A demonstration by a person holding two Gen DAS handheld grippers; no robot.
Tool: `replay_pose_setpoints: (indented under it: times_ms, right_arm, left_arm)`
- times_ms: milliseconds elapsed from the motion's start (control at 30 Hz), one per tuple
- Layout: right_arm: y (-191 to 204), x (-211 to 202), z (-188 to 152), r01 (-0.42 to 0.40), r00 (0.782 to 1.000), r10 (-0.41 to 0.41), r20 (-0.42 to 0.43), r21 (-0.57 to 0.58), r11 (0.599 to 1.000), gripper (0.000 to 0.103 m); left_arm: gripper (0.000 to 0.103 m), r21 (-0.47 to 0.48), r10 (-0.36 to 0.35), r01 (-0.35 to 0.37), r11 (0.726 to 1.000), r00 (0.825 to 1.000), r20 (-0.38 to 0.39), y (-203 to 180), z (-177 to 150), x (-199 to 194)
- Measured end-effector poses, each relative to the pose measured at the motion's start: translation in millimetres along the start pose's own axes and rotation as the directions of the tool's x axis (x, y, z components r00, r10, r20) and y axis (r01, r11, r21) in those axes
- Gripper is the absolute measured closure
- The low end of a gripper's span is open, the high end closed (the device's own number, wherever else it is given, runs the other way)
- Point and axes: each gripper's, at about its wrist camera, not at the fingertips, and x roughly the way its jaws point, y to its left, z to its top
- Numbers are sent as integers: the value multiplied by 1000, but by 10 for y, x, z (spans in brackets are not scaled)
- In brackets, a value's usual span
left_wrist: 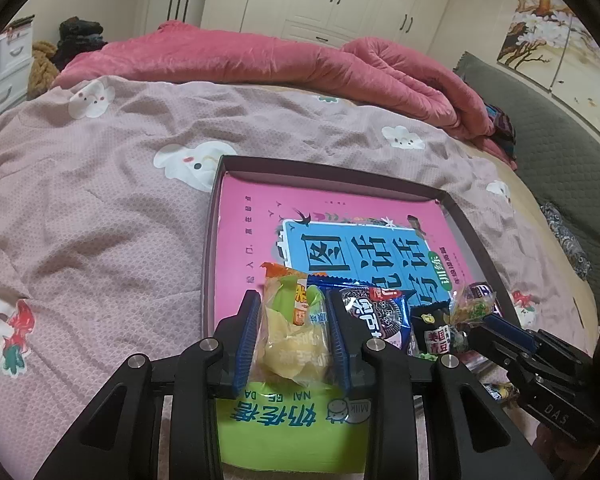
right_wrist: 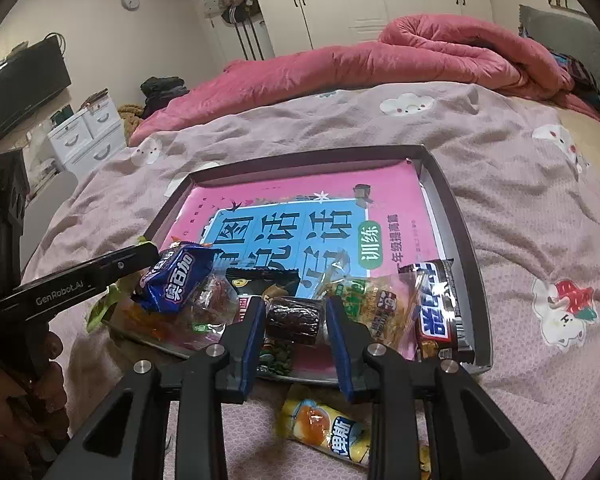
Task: Organize snacks
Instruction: 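Lower both snacks into the tray and open both tools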
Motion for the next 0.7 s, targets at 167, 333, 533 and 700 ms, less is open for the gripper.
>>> replay_pose_setpoints:
  times_ms: [167,333,533,700]
  right_arm:
    - [-24,-29,-2,-4,1000,4,5,14,1000,70]
    - [-88,-80,-23,-29,999,28,18,50,998,65]
    - [-134,-123,-20,-37,999,35,29,73,997,63]
    - [-122,-148,-11,-44,999,41,36,74,996,63]
  left_arm:
    - [68,-1,1,-1,1000,1000,-5,3,2,-6]
    - [67,-3,0,0,1000,1000,-8,8,0,-12]
    - [65,-9,3,-3,1000,1000,-13,20,6,-13]
    - [59,-15,5,-5,1000,1000,-19,35,7,-13]
